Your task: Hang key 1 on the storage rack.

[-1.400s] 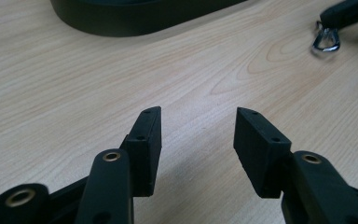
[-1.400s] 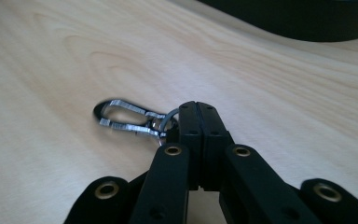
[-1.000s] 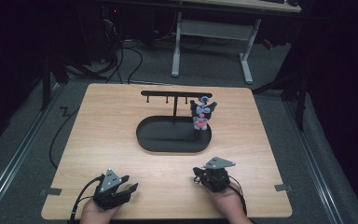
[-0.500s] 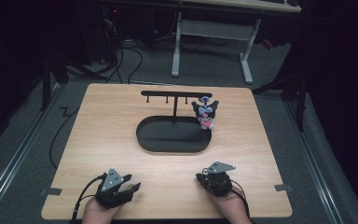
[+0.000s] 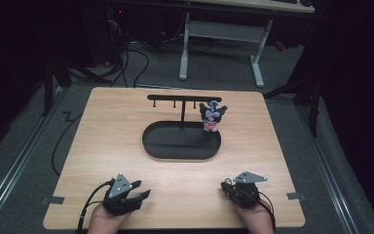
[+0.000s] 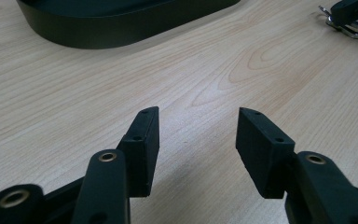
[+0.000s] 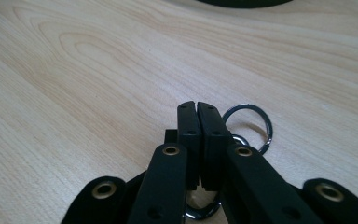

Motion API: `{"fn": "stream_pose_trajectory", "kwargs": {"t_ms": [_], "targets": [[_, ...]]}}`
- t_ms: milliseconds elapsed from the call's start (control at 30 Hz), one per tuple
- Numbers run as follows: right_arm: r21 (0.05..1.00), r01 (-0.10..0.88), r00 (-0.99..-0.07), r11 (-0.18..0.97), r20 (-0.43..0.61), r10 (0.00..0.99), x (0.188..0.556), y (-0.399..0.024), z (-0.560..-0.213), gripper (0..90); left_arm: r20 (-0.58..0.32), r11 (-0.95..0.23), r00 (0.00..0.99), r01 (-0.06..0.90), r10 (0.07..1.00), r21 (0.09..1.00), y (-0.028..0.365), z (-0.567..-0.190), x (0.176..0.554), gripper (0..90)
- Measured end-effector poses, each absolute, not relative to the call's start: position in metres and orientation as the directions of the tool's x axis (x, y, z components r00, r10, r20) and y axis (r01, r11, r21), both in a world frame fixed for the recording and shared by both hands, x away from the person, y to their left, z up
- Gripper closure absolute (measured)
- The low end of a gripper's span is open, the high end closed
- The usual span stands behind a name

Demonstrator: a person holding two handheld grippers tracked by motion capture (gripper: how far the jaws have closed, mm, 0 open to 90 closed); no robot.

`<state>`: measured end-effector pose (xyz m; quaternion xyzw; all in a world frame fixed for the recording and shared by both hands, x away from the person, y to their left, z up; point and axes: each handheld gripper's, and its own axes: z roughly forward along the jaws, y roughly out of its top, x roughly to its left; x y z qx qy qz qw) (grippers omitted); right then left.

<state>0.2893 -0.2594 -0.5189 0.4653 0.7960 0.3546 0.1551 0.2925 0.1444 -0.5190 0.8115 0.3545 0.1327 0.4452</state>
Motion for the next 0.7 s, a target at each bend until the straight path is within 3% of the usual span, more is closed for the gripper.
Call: {"fn": "stream_pose_trajectory", "kwargs": {"t_ms": [333, 700], "targets": [[0.698, 0.64, -0.505, 0.321, 0.068, 0.86, 0.264, -0.266, -0.511, 89.3, -0.096, -0.355, 0.714, 0.455, 0.694, 0.816, 0.145, -0.519, 0.292, 49.8], [0.671, 0.671, -0.457, 0.316, 0.038, 0.888, 0.269, -0.278, -0.517, 89.4, -0.096, -0.355, 0.717, 0.452, 0.69, 0.818, 0.147, -0.518, 0.293, 49.8]]}}
